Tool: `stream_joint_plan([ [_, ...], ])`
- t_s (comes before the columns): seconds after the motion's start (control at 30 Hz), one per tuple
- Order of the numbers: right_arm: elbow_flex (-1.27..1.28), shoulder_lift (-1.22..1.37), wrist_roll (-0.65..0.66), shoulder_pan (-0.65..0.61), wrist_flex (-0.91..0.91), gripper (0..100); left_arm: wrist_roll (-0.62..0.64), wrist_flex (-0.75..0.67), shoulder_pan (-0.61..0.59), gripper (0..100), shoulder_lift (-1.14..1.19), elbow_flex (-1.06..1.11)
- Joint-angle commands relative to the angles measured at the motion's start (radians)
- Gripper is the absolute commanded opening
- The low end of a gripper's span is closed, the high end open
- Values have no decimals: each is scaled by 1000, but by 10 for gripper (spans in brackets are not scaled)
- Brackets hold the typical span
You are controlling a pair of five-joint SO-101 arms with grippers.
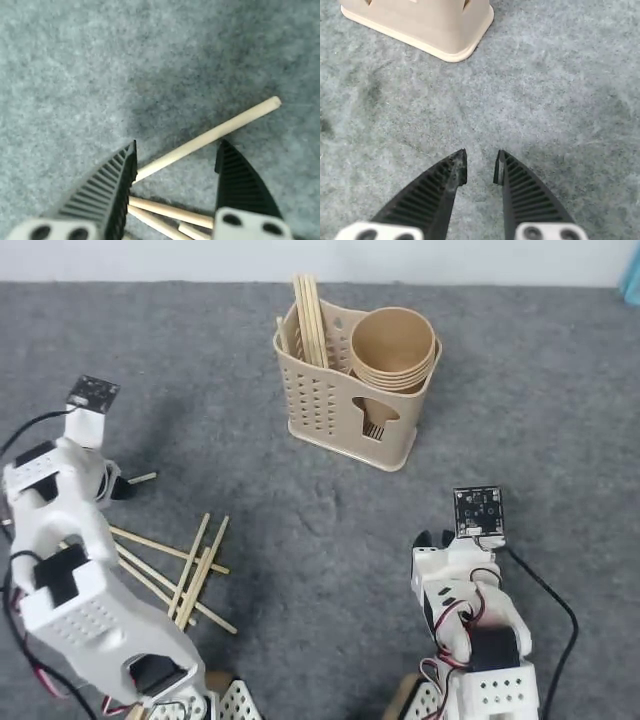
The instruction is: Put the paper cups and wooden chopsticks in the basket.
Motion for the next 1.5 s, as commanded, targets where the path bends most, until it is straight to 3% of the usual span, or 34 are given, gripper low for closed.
stream_joint_plan([
  [0.0, 14, -24, 15, 2, -16, 97, -6, -21, 21, 146, 17, -30],
  [0.17, 14, -24, 15, 2, -18, 97, -101, -21, 38, 15, 72, -28],
  [0.53, 14, -24, 15, 2, -18, 97, -120, -12, 34, 13, 51, -33],
  [0.73, 14, -24, 15, 2, -18, 97, -115, 175, 40, 13, -173, -94],
  [1.07, 14, -24, 15, 4, -18, 97, 75, 288, 75, 13, -450, -110],
  [1.2, 14, -24, 15, 4, -13, 97, 84, 284, 74, 34, -427, -108],
  [1.33, 14, -24, 15, 4, -12, 97, 100, 284, 72, 152, -310, -116],
  [1.47, 14, -24, 15, 4, -12, 97, 127, 230, 71, 129, -147, -171],
])
